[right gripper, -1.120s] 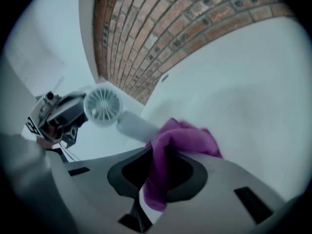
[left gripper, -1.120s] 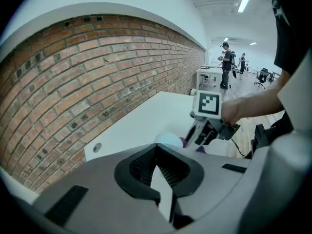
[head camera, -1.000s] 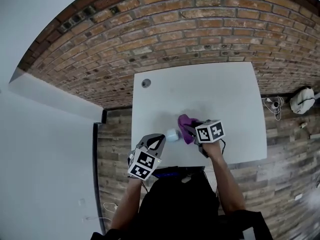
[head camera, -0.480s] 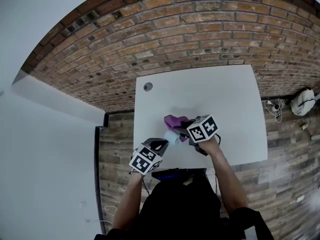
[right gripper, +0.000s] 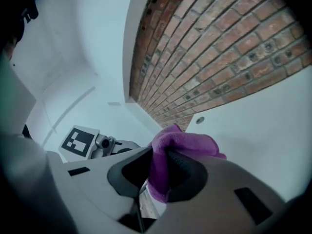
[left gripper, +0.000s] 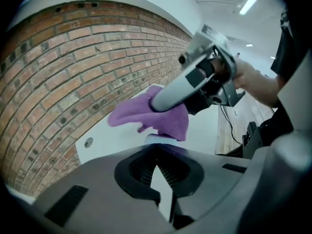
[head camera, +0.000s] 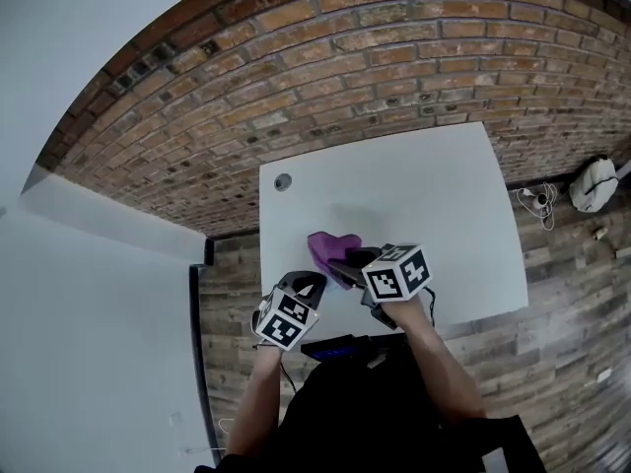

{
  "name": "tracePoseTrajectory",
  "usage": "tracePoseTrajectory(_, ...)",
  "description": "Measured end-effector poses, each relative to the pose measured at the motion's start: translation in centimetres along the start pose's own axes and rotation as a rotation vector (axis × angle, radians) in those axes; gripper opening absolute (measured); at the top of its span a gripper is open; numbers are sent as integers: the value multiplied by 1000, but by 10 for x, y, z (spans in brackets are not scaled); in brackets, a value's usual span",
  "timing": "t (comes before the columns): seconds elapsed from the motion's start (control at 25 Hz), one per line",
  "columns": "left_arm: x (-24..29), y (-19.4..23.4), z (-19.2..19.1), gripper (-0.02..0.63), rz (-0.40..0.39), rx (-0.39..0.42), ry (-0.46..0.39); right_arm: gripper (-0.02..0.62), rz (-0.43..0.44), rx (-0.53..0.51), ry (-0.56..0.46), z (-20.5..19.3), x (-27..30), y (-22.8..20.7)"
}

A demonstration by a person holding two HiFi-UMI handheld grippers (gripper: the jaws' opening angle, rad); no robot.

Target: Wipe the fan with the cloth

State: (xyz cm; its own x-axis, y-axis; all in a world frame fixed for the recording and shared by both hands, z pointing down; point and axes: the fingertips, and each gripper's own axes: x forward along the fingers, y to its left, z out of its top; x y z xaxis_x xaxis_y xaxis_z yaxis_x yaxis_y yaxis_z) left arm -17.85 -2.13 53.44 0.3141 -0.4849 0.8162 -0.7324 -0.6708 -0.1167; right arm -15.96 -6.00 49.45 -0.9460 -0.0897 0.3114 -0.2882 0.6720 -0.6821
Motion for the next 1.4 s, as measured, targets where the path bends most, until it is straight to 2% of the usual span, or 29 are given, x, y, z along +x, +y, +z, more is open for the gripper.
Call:
tracePoseTrajectory(0.08,4,-3,-3,5,8,30,33,64,6,-62,95,-8,21,10)
tracePoseTrajectory(0.16,5,-3,-3,5,9,40,38,64,-26,-80,136,-21,32,2)
tracePoseTrajectory(0.36,5,-1,-4,5,9,48,63,66,-51,66,32,-26,19,-36)
tracePoseTrajectory(0.52,4,-1,-4,5,13,52,47,64,-102,170,79,-59,14,-80)
tracePoseTrajectory(0.6,4,0,-5,5,14,52,53,64,-103,202,25,-51,4,-82)
tracePoseTrajectory(0.72,4,1,-4,5,14,54,48,64,29,218,-87,-14,-1,-48)
tracePoseTrajectory(0.8,4,1,-4,5,14,49,43,64,108,197,-76,-7,10,-26)
tracePoseTrajectory(0.84,5,1,-4,5,15,46,41,64,117,193,-62,-10,17,-24)
tracePoseTrajectory(0.92,4,0,-5,5,16,42,43,64,115,247,-91,-18,25,-33)
tracePoseTrajectory(1.04,5,0,-4,5,14,38,44,64,101,394,-168,-33,23,-63)
tracePoseTrajectory(1.16,4,0,-5,5,14,37,46,64,107,486,-178,-58,27,-77)
tracePoseTrajectory(1.28,3,-2,-4,5,4,27,52,64,92,486,-134,-79,30,-82)
tracePoseTrajectory(1.4,3,-3,-3,5,2,22,55,64,8,444,-107,-85,23,-101)
